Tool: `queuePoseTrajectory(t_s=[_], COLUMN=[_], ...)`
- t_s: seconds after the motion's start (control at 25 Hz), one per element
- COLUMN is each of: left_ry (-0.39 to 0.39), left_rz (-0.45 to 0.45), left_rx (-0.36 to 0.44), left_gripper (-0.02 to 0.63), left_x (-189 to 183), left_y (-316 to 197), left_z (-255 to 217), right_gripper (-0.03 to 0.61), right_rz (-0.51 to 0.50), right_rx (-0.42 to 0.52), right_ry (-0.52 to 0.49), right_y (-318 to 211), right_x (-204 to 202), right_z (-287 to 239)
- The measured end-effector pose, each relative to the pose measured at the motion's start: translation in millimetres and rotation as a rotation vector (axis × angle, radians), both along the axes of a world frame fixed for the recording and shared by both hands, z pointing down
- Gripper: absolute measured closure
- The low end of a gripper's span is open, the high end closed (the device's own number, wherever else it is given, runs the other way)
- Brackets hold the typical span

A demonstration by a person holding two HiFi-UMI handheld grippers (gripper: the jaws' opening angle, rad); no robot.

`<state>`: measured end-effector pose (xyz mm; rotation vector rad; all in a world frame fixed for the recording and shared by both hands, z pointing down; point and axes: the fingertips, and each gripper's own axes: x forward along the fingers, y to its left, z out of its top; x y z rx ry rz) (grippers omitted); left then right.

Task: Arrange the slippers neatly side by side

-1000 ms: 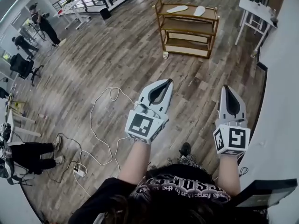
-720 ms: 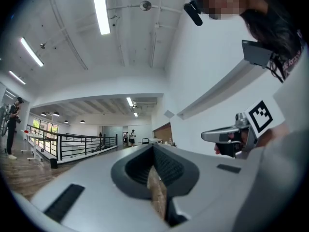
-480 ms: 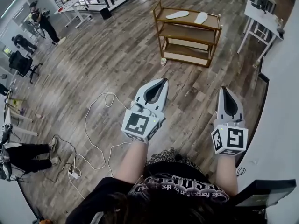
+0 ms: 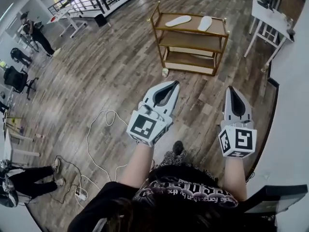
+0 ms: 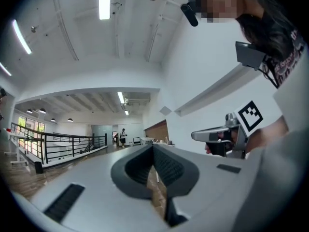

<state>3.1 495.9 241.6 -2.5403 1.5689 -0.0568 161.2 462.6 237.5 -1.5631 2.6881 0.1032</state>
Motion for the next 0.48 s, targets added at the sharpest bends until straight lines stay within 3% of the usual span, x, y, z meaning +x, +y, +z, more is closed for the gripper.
queuePoseTrajectory(t_s=[0.2, 0.48], left_ry=[0.023, -0.016], left_rz=[0.001, 0.046], left_rx=[0.0, 0.039], left_gripper=[0.621, 0.621], left_x=[-30.2, -56.8], left_y=[-66.4, -131.8], left_z=[-14.3, -10.5], right_gripper=[0.578, 0.578], right_rz=[0.03, 0.057], right_rx=[0.018, 0.007], right_ry=[0.001, 0.005], right_y=[-59.1, -121.3], right_x=[-27.8, -54.2], right_z=[-10.4, -6.3])
